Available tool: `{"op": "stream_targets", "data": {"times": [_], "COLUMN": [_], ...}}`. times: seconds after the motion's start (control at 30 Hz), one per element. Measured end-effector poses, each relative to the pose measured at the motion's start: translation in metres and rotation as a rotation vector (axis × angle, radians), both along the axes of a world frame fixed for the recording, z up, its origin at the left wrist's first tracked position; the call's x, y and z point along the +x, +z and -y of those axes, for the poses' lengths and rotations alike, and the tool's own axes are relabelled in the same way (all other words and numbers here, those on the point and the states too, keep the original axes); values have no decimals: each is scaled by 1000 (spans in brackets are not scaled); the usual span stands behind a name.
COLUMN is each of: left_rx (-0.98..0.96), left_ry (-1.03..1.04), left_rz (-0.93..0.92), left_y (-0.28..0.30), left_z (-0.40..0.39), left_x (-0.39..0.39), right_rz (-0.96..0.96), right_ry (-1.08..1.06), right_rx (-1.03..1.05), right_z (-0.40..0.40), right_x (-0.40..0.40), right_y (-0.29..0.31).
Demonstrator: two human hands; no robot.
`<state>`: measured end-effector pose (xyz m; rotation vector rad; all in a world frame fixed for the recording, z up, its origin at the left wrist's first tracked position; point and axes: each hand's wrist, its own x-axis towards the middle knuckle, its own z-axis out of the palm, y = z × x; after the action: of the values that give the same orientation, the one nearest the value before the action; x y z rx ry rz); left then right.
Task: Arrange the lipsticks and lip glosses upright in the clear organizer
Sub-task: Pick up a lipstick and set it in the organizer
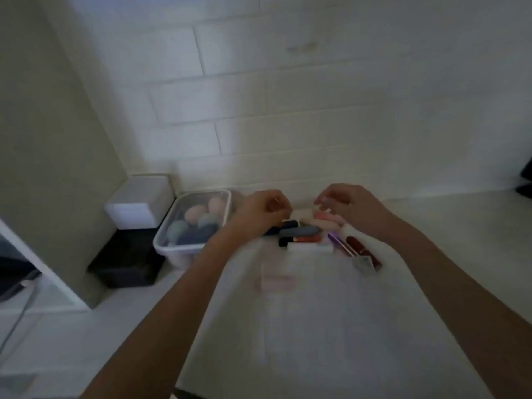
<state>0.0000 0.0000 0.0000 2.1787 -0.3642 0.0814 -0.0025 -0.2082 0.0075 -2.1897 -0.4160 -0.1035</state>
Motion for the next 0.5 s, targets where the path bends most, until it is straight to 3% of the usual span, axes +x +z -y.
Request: {"op": "stream_targets", "data": {"times": [0.1,0.2,0.3,0.5], "left_rx": [-251,-503,-541,-584], "left_ry": [26,22,-1,24], "left_rz": [39,4,16,-1], "left_y": [-8,-17,-24,-41], "left_z": [-6,-10,-8,-4], "left_x": [-25,-52,-74,-99], "right_rz": [144,171,176,133], "right_ry": [-121,-234,-329,-303], "right_rx": [-41,-101,-186,-322], "right_z": [12,25,32,27], "right_x": [-24,-50,-65,-75], "right_y": [-7,-17,-28,-44]}}
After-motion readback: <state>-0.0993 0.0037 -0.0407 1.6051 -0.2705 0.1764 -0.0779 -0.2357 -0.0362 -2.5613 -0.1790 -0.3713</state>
